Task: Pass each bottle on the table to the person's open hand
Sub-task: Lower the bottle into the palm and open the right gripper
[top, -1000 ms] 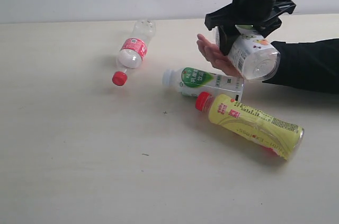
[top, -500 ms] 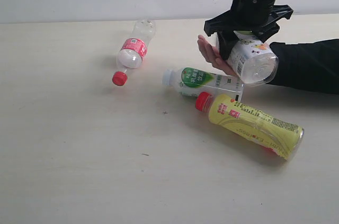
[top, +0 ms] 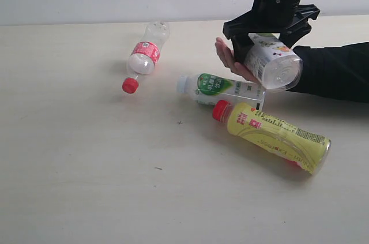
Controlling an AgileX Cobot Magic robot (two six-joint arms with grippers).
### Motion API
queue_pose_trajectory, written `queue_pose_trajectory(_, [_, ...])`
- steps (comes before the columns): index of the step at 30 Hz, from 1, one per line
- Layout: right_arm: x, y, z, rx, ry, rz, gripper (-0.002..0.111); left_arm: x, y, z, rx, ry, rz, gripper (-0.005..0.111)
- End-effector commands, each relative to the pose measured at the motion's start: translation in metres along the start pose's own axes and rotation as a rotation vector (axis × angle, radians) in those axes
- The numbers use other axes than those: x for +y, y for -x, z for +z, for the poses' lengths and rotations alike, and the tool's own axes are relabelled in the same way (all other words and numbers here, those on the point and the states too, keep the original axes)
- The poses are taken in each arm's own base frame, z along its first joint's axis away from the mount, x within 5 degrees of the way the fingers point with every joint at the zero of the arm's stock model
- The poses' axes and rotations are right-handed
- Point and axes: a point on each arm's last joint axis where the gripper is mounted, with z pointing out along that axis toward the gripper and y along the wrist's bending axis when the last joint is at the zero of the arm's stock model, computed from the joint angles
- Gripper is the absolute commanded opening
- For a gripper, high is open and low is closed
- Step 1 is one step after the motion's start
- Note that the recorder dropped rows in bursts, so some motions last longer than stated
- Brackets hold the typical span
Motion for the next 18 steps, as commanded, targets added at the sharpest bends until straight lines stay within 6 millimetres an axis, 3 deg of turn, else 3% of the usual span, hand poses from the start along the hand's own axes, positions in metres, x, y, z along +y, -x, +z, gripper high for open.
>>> queue_pose_trajectory(1, [-0.003, 0.000, 0.000, -0.006, -0.010, 0.001, 0.086, 0.000, 0.001, -0.001, -0.009, -0.005, -0.012, 0.000])
queue_pose_trajectory(6, [-0.003, 0.000, -0.002, -0.012, -0.012, 0.000, 0.086, 0.000, 0.001, -0.001, -0.009, -0.005, -0.012, 0.000])
queue_pose_trajectory(10, [-0.004, -0.002, -0.017, -0.044, -0.027, -0.007, 0.086, 0.000, 0.001, -0.001, -0.009, -0.005, -0.012, 0.000])
queue_pose_trajectory(18, [-0.002, -0.017, -0.073, -0.158, -0.026, -0.008, 0.086, 0.000, 0.001, -0.001, -0.009, -0.005, -0.012, 0.000])
